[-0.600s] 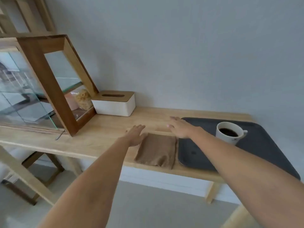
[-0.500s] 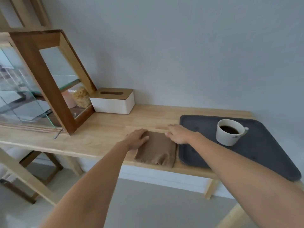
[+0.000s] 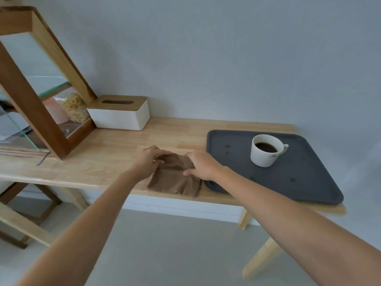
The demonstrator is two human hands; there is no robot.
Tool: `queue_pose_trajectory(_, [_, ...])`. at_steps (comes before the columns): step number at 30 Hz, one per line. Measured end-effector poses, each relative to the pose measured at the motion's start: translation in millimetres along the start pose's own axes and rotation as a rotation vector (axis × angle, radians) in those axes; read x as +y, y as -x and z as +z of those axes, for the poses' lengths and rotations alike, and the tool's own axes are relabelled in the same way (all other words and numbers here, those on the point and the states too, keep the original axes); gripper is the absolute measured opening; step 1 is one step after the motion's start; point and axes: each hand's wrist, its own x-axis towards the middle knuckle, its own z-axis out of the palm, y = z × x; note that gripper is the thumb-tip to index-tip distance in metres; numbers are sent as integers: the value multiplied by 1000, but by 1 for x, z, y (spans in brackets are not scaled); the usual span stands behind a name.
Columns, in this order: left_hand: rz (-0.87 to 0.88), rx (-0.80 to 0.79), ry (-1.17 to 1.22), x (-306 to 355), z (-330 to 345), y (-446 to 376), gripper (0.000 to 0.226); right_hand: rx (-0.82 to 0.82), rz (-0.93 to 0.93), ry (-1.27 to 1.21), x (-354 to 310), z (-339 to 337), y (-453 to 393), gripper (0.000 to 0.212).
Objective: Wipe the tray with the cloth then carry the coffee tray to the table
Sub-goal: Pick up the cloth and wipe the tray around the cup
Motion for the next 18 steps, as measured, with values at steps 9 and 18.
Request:
queue_pose_trajectory(9, [113,6,152,76,-73,-3,34,29,-37,-170,-1,-93,41,31])
queue_pose_trajectory(18, [140,-85,516,133,-17,-31,33,120,61,-112,65,-132,77,32])
